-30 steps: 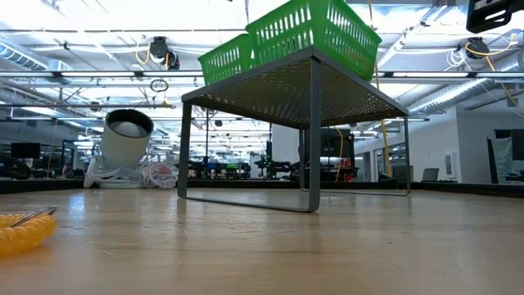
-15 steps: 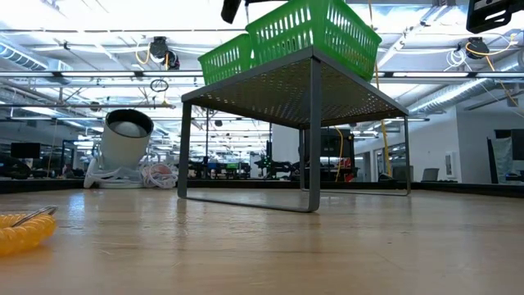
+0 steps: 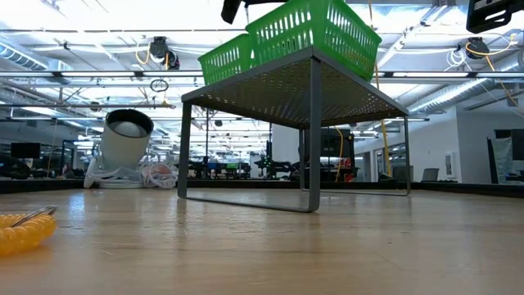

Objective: Pick & Place Office Desk Supplies
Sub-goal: Put the green spring keychain into the bottom green bin on the shelf, then put the yellow spring keychain into the bottom green bin on the shelf, then return to Home Position

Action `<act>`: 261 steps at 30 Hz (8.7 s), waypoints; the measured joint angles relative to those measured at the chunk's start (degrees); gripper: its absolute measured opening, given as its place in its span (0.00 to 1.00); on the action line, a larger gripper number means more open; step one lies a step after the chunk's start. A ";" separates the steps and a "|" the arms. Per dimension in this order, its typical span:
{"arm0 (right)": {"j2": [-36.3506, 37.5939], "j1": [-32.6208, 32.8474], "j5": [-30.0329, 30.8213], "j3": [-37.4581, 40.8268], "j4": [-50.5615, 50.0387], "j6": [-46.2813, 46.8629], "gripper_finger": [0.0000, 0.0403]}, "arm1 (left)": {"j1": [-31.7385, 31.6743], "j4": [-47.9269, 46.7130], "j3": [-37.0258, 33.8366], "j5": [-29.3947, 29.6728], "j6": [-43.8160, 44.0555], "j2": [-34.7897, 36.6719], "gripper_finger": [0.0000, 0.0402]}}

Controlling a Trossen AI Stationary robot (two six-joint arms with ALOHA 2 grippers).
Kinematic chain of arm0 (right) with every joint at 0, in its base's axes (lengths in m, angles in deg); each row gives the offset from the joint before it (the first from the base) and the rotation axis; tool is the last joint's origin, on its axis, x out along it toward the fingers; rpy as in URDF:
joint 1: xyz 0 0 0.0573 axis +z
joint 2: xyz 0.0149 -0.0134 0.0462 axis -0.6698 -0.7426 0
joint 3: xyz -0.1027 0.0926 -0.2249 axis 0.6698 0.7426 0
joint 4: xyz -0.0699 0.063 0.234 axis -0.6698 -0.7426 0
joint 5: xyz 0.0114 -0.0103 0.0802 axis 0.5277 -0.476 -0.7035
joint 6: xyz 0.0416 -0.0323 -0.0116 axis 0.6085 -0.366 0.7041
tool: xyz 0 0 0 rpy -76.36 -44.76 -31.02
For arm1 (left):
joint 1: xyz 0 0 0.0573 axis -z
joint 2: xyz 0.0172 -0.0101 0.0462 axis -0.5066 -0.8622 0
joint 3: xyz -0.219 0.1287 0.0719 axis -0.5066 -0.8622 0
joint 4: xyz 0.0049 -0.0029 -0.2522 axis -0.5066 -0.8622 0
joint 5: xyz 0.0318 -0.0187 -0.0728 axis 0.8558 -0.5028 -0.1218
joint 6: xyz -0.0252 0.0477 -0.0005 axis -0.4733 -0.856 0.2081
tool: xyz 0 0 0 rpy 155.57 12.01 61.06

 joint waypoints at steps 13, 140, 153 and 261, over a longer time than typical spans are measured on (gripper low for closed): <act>0.00 -0.01 -0.04 0.00 -0.02 0.02 0.00 | 4.43 -0.45 -0.11 0.11 -13.08 3.82 0.61; 0.00 -0.01 0.15 0.00 -0.42 -0.01 0.00 | -0.38 6.26 -0.07 -5.60 -10.63 1.05 0.24; 0.00 0.00 0.13 -0.01 -0.44 0.00 0.00 | -2.29 2.02 -0.04 -4.62 -2.21 1.05 0.62; 35.78 -6.52 -11.59 11.56 -14.47 3.13 0.00 | 3.98 -2.63 -69.68 -6.25 -5.82 92.51 0.85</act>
